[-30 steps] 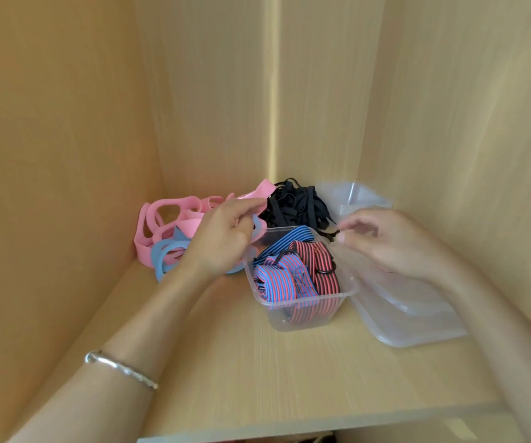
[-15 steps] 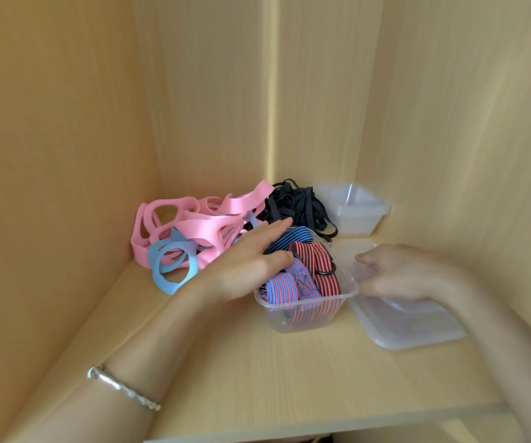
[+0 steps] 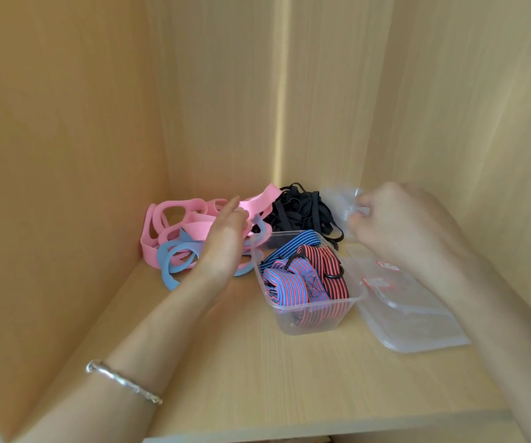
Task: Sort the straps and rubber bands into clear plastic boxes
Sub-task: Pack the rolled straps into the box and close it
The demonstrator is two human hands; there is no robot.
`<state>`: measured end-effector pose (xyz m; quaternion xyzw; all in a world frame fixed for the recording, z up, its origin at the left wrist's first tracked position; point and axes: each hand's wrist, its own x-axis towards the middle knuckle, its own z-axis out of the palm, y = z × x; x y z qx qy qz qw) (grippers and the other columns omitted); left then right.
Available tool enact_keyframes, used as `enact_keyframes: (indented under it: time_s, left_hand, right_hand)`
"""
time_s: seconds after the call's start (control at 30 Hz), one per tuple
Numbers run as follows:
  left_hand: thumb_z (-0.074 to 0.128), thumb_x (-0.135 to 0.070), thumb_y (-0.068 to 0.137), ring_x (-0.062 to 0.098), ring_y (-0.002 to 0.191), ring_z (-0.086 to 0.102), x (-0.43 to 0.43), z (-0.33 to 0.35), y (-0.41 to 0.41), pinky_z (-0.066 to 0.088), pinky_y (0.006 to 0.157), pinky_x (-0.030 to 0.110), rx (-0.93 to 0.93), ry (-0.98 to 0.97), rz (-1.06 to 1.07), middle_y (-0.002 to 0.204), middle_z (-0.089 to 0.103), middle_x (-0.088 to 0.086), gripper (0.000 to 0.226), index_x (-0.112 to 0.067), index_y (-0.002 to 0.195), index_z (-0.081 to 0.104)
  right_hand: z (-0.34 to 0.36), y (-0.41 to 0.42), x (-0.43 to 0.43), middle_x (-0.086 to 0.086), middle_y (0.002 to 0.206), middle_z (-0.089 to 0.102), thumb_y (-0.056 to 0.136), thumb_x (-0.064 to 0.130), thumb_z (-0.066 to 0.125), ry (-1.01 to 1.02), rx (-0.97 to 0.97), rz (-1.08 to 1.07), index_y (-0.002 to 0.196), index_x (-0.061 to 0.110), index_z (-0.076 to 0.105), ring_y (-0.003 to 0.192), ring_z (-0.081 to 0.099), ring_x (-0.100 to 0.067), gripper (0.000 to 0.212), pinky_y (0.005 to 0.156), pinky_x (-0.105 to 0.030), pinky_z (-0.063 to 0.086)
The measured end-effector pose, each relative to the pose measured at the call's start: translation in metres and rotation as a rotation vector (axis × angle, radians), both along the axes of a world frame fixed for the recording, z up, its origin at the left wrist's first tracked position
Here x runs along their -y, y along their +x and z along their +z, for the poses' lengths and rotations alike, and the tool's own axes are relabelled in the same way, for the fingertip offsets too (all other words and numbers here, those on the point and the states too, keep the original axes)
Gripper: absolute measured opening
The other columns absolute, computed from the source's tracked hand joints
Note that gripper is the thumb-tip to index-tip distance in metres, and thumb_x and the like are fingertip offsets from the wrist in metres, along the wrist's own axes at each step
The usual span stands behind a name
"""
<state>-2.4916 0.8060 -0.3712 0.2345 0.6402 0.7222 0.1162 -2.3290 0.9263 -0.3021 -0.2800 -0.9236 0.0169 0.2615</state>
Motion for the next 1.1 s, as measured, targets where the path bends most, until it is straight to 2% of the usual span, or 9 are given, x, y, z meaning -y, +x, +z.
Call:
enact_keyframes:
  time_s: [0.07, 0.17, 0.27, 0.47, 0.57, 0.67, 0.77, 1.0, 1.1]
  left_hand:
    - [0.033, -0.032, 0.101, 0.011, 0.117, 0.051, -0.002, -0.003, 0.006, 0.04, 0.093, 0.031, 0.014, 0.013, -0.021, 0.123, 0.055, -0.004, 0.039, -0.028, 0.138, 0.045]
    - [0.034, -0.029, 0.101, 0.008, 0.084, 0.053, -0.007, -0.002, 0.01, 0.043, 0.073, 0.025, 0.012, 0.01, -0.054, 0.09, 0.056, -0.007, 0.024, -0.024, 0.094, 0.056]
    - [0.041, -0.021, 0.101, 0.017, 0.089, 0.052, -0.015, 0.007, -0.001, 0.043, 0.062, 0.015, 0.045, -0.072, -0.049, 0.08, 0.054, -0.005, 0.025, -0.028, 0.077, 0.048]
    - [0.044, -0.014, 0.086, 0.034, 0.098, 0.062, -0.002, -0.008, 0.007, 0.048, 0.089, 0.044, -0.101, -0.18, -0.058, 0.103, 0.068, 0.016, 0.024, -0.009, 0.097, 0.064]
    - [0.038, 0.002, 0.089, 0.023, 0.079, 0.053, -0.005, -0.006, 0.01, 0.042, 0.073, 0.032, -0.12, -0.174, -0.032, 0.085, 0.06, 0.011, 0.021, -0.009, 0.081, 0.054]
    - [0.037, 0.009, 0.09, 0.012, 0.063, 0.041, -0.007, -0.009, 0.012, 0.035, 0.056, 0.021, -0.177, -0.211, -0.047, 0.067, 0.047, -0.001, 0.035, -0.015, 0.066, 0.046]
    - [0.036, 0.01, 0.087, 0.016, 0.072, 0.042, -0.007, -0.014, 0.009, 0.037, 0.067, 0.027, -0.238, -0.258, -0.046, 0.074, 0.049, 0.004, 0.027, -0.006, 0.071, 0.051]
    - [0.037, 0.001, 0.095, 0.013, 0.084, 0.037, -0.009, -0.014, 0.012, 0.032, 0.063, 0.017, -0.344, -0.342, 0.013, 0.075, 0.039, -0.012, 0.04, -0.031, 0.071, 0.036]
    - [0.04, -0.005, 0.096, 0.017, 0.089, 0.044, -0.007, -0.013, 0.013, 0.041, 0.083, 0.031, -0.387, -0.377, 0.068, 0.092, 0.051, 0.0, 0.027, -0.024, 0.08, 0.051]
  right_hand:
    - [0.006, -0.007, 0.024, -0.003, 0.058, 0.037, 0.086, 0.022, 0.054, 0.044, 0.063, 0.069, 0.066, 0.013, 0.043, 0.062, 0.042, -0.03, 0.024, 0.05, -0.03, 0.029]
    - [0.006, -0.021, 0.053, 0.001, 0.063, 0.037, 0.088, 0.026, 0.053, 0.041, 0.152, 0.229, 0.061, 0.016, 0.036, 0.062, 0.044, -0.028, 0.034, 0.048, -0.029, 0.025]
    - [0.0, -0.037, 0.063, 0.0, 0.061, 0.045, 0.086, 0.027, 0.055, -0.045, 0.251, 0.344, 0.061, 0.015, 0.049, 0.053, 0.045, -0.015, 0.028, 0.046, -0.027, 0.029]
    - [-0.013, -0.048, 0.025, -0.005, 0.06, 0.057, 0.091, 0.031, 0.054, -0.33, 0.113, 0.488, 0.062, 0.014, 0.062, 0.053, 0.046, -0.013, 0.034, 0.054, -0.03, 0.035]
    - [-0.029, -0.046, -0.002, -0.007, 0.084, 0.067, 0.092, 0.031, 0.056, -0.363, 0.04, 0.475, 0.084, 0.024, 0.072, 0.08, 0.063, -0.021, 0.019, 0.072, -0.037, 0.048]
    - [-0.045, -0.048, -0.012, -0.004, 0.106, 0.062, 0.096, 0.026, 0.052, -0.381, 0.043, 0.485, 0.106, 0.018, 0.071, 0.106, 0.055, -0.016, 0.022, 0.092, -0.034, 0.043]
    - [-0.053, -0.053, -0.017, 0.005, 0.114, 0.055, 0.099, 0.025, 0.048, -0.368, 0.018, 0.491, 0.122, 0.013, 0.064, 0.12, 0.042, -0.005, 0.03, 0.097, -0.023, 0.032]
    - [-0.064, -0.056, -0.028, -0.003, 0.135, 0.054, 0.102, 0.019, 0.044, -0.488, -0.059, 0.511, 0.127, 0.008, 0.061, 0.125, 0.044, -0.007, 0.032, 0.103, -0.021, 0.03]
    - [-0.067, -0.061, -0.035, 0.001, 0.15, 0.041, 0.102, 0.022, 0.044, -0.515, -0.052, 0.499, 0.134, 0.014, 0.056, 0.14, 0.034, -0.008, 0.035, 0.115, -0.028, 0.024]
